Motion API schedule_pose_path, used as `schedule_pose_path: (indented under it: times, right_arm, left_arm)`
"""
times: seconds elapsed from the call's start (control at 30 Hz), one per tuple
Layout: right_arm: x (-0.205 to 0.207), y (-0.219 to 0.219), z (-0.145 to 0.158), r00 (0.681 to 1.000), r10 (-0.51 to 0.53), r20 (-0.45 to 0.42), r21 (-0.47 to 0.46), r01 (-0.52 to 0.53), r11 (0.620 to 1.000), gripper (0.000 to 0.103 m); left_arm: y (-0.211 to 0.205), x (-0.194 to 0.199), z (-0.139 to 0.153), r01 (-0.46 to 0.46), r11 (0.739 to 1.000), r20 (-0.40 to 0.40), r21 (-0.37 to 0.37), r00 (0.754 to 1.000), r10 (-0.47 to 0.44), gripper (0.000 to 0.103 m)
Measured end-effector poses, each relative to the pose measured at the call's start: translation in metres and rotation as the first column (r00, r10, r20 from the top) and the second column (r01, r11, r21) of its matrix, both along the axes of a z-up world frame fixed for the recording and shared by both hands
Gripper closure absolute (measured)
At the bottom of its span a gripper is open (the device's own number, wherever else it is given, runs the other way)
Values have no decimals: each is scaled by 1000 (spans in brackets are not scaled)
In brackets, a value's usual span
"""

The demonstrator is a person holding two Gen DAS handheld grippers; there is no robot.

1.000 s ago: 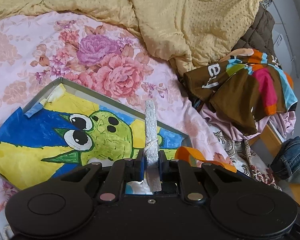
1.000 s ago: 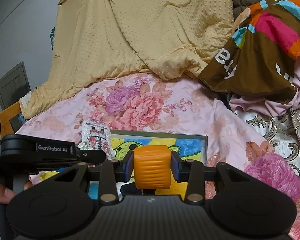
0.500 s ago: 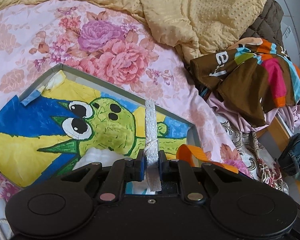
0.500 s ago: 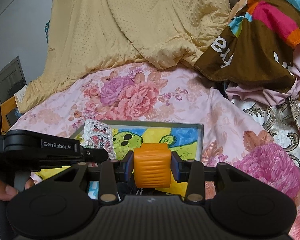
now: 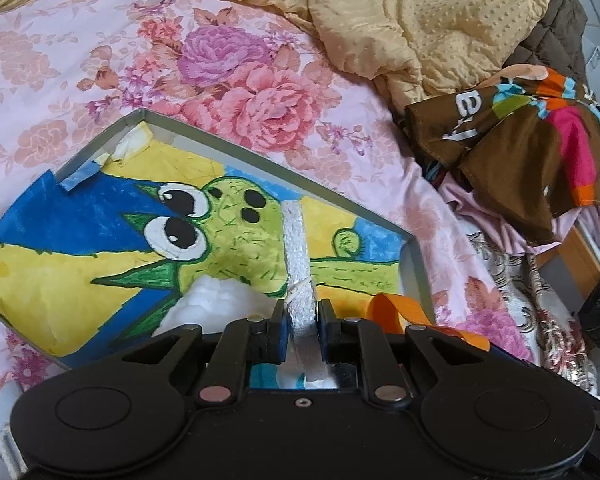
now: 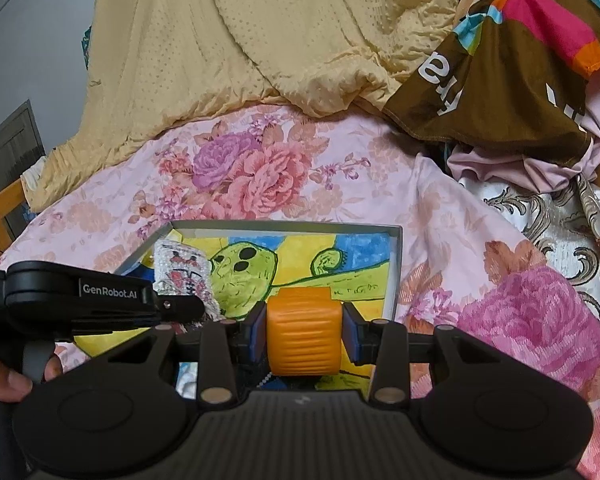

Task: Organize soft objects
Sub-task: 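Lower the cartoon pouch with the left tool while the right tool drops the orange band into the tray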

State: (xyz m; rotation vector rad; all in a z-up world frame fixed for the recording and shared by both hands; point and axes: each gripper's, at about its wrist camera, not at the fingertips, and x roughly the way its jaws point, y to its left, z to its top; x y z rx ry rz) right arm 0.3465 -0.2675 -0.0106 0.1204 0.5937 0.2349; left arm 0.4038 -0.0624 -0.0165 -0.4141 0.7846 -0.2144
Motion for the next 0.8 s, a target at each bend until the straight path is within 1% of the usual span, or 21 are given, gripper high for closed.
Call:
schedule_pose_path:
  times: [0.1, 0.13, 0.3, 0.33, 0.37, 0.43, 0.53, 0.6, 0.67, 0.8]
  right_arm:
    - [1, 0, -2, 1000, 1, -12, -2, -1, 1000, 60]
    - [1, 0, -3, 1000, 2, -15, -1, -2, 1000, 60]
    - [0, 1, -5, 1000, 6, -22, -9, -6, 1000, 59]
    - [-1, 1, -5, 1000, 7, -22, -11, -7, 1000, 59]
    - [-1, 0, -5, 1000, 7, -23, -10, -8, 1000, 57]
    - [-2, -1, -5, 1000, 5, -20, -5, -6, 1000, 54]
    - [-4, -3, -2, 1000, 3, -13, 1, -3, 1000, 46]
    - [-6, -4, 0, 1000, 1, -4, 5, -1, 1000, 39]
    - [-9, -6, 3, 1000, -1, 2, 9, 1, 1000, 35]
    - [-17, -10, 10, 1000, -7, 18, 22, 7, 1000, 26]
  left_arm:
    - [-2, -1, -1, -4, 999, -3, 35, 1000, 4, 82]
    - [-2, -2, -1, -6, 999, -7, 41, 1000, 7, 80]
    - [3, -6, -5, -24, 999, -31, 31, 999, 25, 70]
    - [4, -7, -6, -26, 999, -33, 26, 999, 26, 66]
    - [5, -9, -6, -28, 999, -36, 22, 999, 29, 61]
    - [6, -12, -5, -33, 999, -35, 20, 999, 34, 55]
    - [6, -18, -3, -34, 999, -30, 25, 999, 35, 45]
    - [7, -22, 1, -38, 999, -24, 22, 999, 38, 42]
    - [8, -27, 5, -43, 999, -18, 24, 999, 43, 35]
    - [11, -39, 16, -50, 998, 10, 32, 999, 49, 30]
